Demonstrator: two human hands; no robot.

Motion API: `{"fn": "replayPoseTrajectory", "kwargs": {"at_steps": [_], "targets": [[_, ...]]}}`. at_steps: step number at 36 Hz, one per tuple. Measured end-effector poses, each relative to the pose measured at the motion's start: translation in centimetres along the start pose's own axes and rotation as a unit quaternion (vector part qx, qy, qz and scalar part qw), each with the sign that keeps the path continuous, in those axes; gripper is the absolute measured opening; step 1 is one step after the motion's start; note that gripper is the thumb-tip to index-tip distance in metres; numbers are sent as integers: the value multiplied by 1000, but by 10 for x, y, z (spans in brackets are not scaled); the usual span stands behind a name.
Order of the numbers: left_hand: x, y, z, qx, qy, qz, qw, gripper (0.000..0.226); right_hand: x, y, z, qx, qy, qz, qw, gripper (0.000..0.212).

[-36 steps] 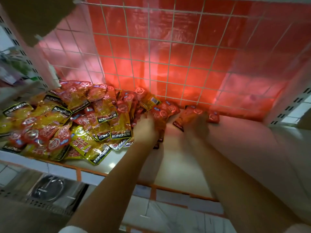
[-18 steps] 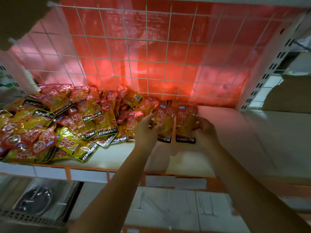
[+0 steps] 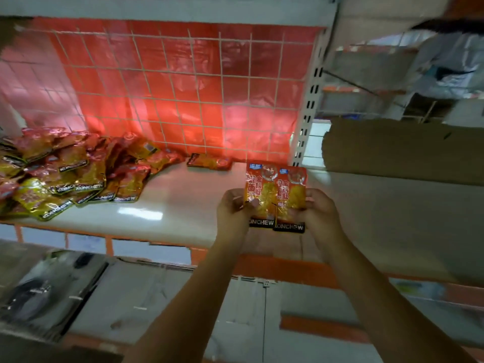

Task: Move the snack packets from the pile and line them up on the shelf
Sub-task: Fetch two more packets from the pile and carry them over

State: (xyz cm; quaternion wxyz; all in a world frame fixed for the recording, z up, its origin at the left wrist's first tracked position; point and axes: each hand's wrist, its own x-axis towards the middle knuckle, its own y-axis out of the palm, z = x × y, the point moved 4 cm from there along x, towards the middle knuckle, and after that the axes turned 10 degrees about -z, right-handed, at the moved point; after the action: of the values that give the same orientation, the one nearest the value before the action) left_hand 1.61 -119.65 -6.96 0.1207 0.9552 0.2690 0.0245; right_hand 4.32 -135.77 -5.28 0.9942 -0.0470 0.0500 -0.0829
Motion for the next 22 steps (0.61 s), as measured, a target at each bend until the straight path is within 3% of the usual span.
{"fn": "replayPoseTrajectory", "kwargs": {"at_steps": [6, 19, 22], "targets": [[-49, 61, 8, 10, -39, 35, 999, 25, -2, -75, 5, 8, -12, -14, 1000, 38], [-108, 119, 31, -18, -105, 83, 991, 50, -13, -182, -23, -10, 17, -102, 995, 34], [-118, 144, 36, -3, -104, 92, 990, 52, -8, -210, -27, 29, 21, -122, 992, 31]]}}
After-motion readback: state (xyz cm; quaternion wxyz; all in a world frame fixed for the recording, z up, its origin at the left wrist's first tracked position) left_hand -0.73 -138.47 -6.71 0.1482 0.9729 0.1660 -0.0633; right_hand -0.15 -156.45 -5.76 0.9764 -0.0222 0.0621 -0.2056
